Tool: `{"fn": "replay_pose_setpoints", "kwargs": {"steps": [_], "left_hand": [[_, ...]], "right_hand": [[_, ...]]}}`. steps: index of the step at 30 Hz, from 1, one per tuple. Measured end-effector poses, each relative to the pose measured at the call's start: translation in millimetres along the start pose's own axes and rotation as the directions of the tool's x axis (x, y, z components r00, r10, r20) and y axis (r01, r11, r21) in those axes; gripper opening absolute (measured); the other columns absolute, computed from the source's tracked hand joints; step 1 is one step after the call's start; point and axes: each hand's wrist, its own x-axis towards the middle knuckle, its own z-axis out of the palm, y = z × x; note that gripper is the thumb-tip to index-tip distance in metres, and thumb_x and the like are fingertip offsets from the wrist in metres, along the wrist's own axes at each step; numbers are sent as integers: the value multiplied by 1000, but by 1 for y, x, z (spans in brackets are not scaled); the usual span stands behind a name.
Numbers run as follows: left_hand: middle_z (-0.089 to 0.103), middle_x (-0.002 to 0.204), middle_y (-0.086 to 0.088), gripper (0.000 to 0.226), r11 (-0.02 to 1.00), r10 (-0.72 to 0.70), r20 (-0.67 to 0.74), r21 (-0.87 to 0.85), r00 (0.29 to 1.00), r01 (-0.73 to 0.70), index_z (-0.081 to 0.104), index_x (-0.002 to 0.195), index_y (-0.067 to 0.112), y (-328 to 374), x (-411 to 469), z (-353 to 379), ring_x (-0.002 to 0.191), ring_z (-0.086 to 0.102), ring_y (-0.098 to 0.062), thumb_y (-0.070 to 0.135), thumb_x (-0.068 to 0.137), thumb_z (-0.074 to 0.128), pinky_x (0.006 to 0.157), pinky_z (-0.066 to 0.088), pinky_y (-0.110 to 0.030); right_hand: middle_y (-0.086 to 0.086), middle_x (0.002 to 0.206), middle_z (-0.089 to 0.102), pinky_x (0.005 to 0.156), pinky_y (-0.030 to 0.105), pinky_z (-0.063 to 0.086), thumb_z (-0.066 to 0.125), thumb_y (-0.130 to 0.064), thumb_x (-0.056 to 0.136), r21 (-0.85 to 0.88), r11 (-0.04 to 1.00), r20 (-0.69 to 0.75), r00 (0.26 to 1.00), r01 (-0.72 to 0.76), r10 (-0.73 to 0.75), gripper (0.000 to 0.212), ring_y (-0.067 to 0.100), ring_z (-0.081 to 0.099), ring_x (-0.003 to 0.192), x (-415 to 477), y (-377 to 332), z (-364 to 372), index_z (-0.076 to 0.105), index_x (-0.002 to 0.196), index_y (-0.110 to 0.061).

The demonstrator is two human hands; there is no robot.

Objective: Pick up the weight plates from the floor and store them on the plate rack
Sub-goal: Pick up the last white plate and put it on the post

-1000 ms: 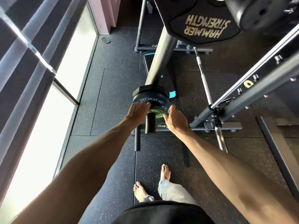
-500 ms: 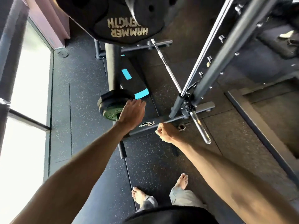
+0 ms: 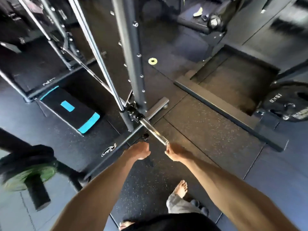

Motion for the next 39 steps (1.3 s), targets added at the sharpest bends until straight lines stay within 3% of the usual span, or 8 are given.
{"fn": "replay_pose_setpoints", "kwargs": {"steps": [4, 8, 13, 16, 21, 24, 27, 39], "left_hand": [[62, 126, -16, 34, 999, 36, 60, 1, 998, -36, 60, 119, 7, 73, 47, -10, 116, 59, -32, 33, 100, 46, 93, 46, -38], [65, 120, -22, 33, 996, 94, 113, -20, 989, -92, 62, 112, 1, 135, 90, -31, 110, 62, -36, 25, 99, 44, 87, 48, -39], [67, 115, -22, 33, 994, 105, 131, -31, 986, -102, 65, 109, -1, 177, 156, -59, 111, 62, -35, 25, 98, 47, 88, 48, -37], [72, 98, -21, 33, 995, 73, 155, -73, 985, -63, 69, 96, -1, 184, 209, -81, 99, 68, -33, 24, 96, 47, 79, 49, -35], [72, 100, -21, 35, 992, 34, 163, -123, 986, -14, 67, 104, -4, 194, 294, -149, 97, 69, -32, 23, 98, 45, 77, 50, -32], [70, 110, -19, 34, 990, -2, 167, -138, 986, 25, 63, 113, 1, 196, 337, -201, 102, 67, -33, 25, 99, 43, 86, 52, -35], [68, 110, -14, 32, 981, -21, 107, -189, 994, 42, 63, 110, 7, 192, 375, -252, 97, 66, -30, 30, 100, 43, 91, 54, -42], [68, 115, -17, 31, 942, -168, 58, -286, 984, 178, 65, 113, 6, 159, 547, -438, 107, 65, -36, 28, 95, 52, 92, 52, -41]], "right_hand": [[26, 112, 61, 76, 36, 40, 42, -30, 103, 62, 996, 26, 998, -62, 60, 21, 33, 62, 103, 9, 78, -29, 49, 87, -18], [21, 107, 64, 83, 38, 49, 44, -36, 101, 132, 979, 56, 988, -153, 147, 38, 38, 64, 109, 30, 136, -57, 38, 66, -22], [21, 100, 69, 77, 34, 50, 50, -32, 99, 123, 980, 61, 987, -157, 150, 40, 34, 68, 102, 70, 170, -111, 42, 62, -18], [18, 111, 69, 83, 36, 51, 47, -36, 101, 100, 981, 77, 984, -167, 159, 37, 34, 66, 106, 110, 182, -148, 67, 101, -6], [16, 133, 58, 96, 39, 46, 41, -32, 105, -6, 992, 105, 987, -122, 122, 38, 34, 58, 120, 192, 202, -225, 54, 129, -6], [13, 104, 65, 74, 35, 52, 43, -30, 104, 7, 996, 113, 989, -94, 92, 31, 24, 66, 88, 242, 213, -278, 55, 121, -7], [2, 72, 52, 46, 20, 36, 42, -23, 104, 37, 999, 100, 994, -40, 36, 22, 9, 46, 53, 293, 214, -331, 57, 108, -7], [6, 79, 55, 63, 28, 37, 47, -26, 98, -35, 994, 125, 987, 104, -99, 30, 29, 62, 85, 544, 175, -488, 45, 69, -18]]}}
